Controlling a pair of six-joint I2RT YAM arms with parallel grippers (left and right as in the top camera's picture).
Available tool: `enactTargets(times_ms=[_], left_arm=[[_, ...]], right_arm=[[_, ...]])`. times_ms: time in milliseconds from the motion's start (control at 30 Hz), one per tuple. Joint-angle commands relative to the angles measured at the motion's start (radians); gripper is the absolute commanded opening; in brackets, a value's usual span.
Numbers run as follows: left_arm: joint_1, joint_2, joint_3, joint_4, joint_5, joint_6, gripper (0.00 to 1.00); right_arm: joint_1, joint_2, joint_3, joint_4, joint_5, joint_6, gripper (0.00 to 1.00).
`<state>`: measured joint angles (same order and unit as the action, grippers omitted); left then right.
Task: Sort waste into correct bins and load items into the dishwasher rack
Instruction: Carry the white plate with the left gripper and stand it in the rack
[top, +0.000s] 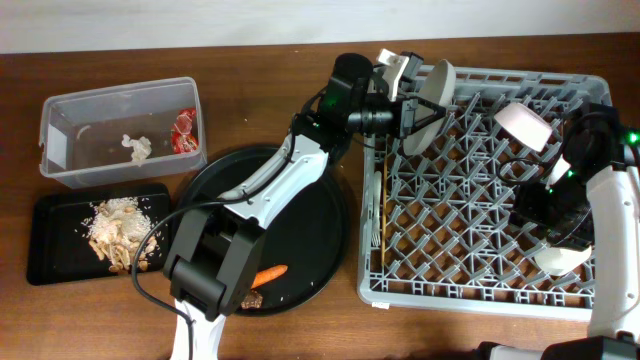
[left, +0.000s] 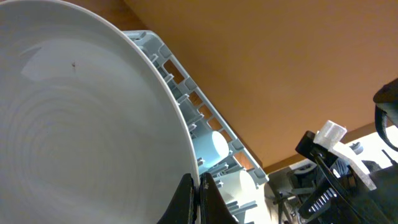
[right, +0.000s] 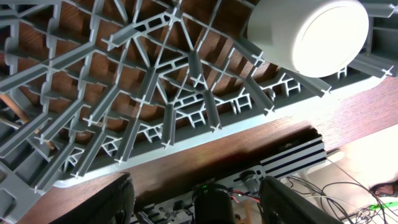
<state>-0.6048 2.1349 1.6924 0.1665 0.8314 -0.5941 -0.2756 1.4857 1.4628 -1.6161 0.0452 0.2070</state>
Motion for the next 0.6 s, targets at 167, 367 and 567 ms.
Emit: enactTargets(times_ms=[167, 367, 567], left_arm=[[0.128, 0.023, 0.009, -0.346, -0.083, -0.022, 0.0], [0.297, 0.019, 0.009, -0.463, 0.113, -0.002, 0.99], [0.415, -0.267, 0.009, -1.195, -0.492, 0.315, 0.99]], right_arm=[[-0.006, -0.009, 0.004, 0.006, 0.011, 0.008, 0.67], [-0.006, -0.009, 0.004, 0.008, 0.011, 0.008, 0.67], [-0.006, -0.009, 0.004, 0.008, 0.012, 0.008, 0.67]])
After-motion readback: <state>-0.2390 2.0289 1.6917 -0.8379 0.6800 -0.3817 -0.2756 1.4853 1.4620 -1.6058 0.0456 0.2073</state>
